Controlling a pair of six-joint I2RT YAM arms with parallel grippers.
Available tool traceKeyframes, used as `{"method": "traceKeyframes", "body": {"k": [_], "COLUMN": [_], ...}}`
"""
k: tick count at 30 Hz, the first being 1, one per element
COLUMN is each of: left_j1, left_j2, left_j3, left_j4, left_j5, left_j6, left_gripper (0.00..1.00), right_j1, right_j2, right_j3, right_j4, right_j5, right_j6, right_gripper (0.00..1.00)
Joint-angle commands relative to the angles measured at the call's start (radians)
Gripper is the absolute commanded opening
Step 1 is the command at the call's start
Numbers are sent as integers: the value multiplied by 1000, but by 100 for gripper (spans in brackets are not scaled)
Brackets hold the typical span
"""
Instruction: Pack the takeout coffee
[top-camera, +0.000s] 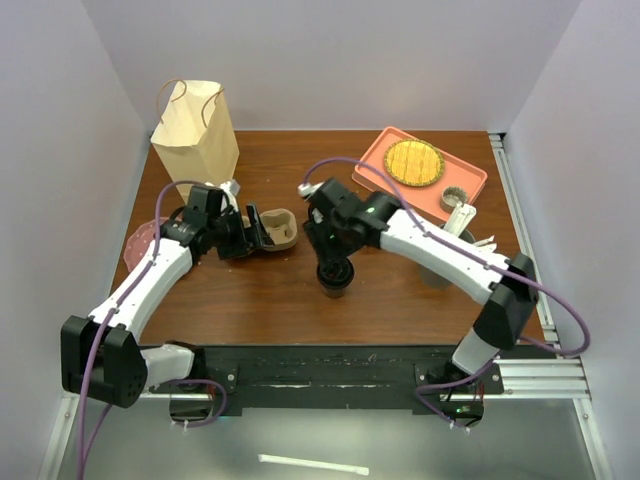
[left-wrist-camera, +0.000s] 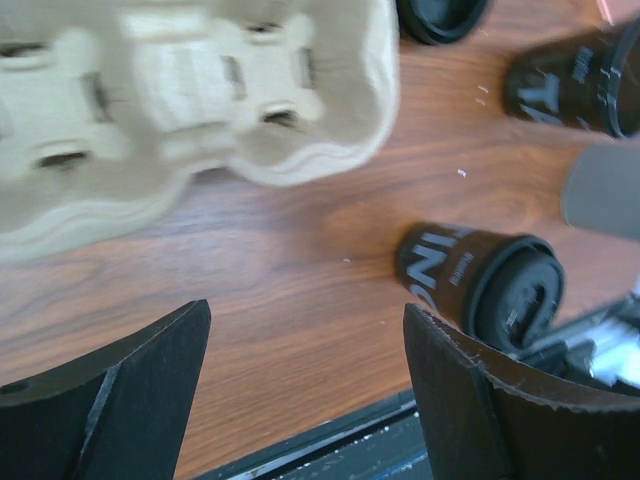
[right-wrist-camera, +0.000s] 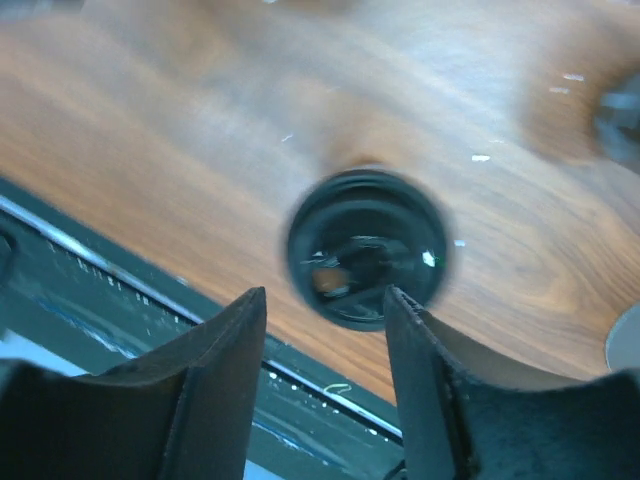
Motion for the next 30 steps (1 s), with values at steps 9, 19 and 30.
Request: {"method": "traceKeyframes", "body": {"k": [9, 19, 30], "left_j1": [-236, -245, -255], "left_j2": [52, 118, 184], "left_j3": [-86, -108, -140], "left_j4": [299, 402, 442], "left_j5": [198, 244, 259], "left_j6": [-24, -35, -37], "left_gripper": [76, 70, 65], "right_j1": [-298, -328, -332], "right_j2": [-138, -69, -25], "right_j3": [-185, -236, -326], "right_j4": [62, 116, 203], "right_j5": [-314, -432, -489], "right_j6": [-17, -47, -56], "right_gripper": [65, 70, 68]}}
